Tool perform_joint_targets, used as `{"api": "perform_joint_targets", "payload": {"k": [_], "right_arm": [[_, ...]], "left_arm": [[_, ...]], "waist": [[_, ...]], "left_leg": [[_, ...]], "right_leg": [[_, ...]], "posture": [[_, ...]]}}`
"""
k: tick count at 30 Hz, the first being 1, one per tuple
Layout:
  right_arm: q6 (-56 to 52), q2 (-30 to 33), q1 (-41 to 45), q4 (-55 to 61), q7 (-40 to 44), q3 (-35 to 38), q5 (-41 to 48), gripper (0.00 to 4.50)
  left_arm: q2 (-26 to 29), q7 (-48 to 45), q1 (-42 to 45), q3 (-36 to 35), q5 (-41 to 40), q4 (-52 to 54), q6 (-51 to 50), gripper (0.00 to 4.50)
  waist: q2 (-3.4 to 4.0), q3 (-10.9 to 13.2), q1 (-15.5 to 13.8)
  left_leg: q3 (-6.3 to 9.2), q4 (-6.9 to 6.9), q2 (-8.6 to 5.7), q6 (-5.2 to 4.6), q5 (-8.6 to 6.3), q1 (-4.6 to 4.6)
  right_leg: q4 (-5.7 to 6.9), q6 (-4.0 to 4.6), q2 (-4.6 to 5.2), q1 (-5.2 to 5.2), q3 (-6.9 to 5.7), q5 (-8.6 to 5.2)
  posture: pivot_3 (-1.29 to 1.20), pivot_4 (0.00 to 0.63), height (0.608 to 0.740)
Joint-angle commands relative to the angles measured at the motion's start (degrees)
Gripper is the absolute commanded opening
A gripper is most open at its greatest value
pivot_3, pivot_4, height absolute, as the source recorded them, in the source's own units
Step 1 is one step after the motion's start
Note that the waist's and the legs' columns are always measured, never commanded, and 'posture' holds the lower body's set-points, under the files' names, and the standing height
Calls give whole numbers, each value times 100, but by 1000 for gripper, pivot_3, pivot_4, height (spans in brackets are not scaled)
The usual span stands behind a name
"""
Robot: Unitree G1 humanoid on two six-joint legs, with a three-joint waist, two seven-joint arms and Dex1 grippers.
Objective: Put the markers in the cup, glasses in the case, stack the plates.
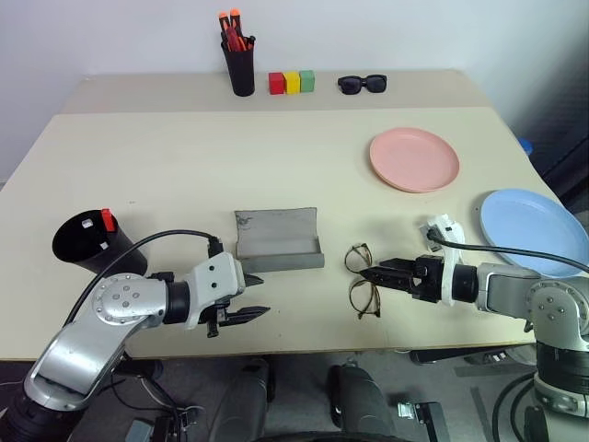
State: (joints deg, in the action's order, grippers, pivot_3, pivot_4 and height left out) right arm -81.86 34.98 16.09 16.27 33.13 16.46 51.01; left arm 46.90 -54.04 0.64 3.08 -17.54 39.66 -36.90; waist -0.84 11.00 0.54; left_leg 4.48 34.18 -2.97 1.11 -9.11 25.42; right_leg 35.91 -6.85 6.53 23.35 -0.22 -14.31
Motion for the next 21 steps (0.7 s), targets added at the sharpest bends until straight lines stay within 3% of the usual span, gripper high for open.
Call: {"api": "perform_joint_targets", "payload": {"k": [1, 4, 11, 16, 21], "right_arm": [[-237, 13, 85, -7, -88, 116, 156, 4500], [-356, -34, 106, -15, -147, 104, 186, 3614], [-474, -82, 171, -41, -241, 143, 227, 30], [-428, -41, 210, 4, -281, 163, 252, 30], [764, 868, 402, 913, 481, -666, -195, 30]], "left_arm": [[77, 183, -206, -188, -90, 363, -59, 2330], [91, 274, -341, -208, -119, 416, -67, 2390], [99, 419, -411, -140, -133, 414, -48, 2390], [144, 457, -578, -136, -95, 378, 8, 2390], [-201, 751, -969, -391, -218, 298, 163, 2390]], "waist": [[0, 0, -10], [0, 0, -9], [0, 0, 1], [1, 0, -3], [17, 6, 6]], "left_leg": [[-1, 0, 0, 0, 0, 0], [0, -1, 0, -1, -1, 1], [-1, -2, 1, 0, -3, 1], [-1, -3, 1, -1, -4, 5], [-13, -7, -1, -12, -11, 12]], "right_leg": [[0, 0, 1, 0, 0, 0], [-3, 1, 2, 0, 0, -1], [-8, 2, 2, 0, 0, -1], [-21, 3, 2, -1, 0, -1], [-40, 2, 13, 1, 1, -1]], "posture": [[0, 150, 740], [0, 150, 740], [0, 150, 740], [0, 150, 740], [0, 150, 740]]}}
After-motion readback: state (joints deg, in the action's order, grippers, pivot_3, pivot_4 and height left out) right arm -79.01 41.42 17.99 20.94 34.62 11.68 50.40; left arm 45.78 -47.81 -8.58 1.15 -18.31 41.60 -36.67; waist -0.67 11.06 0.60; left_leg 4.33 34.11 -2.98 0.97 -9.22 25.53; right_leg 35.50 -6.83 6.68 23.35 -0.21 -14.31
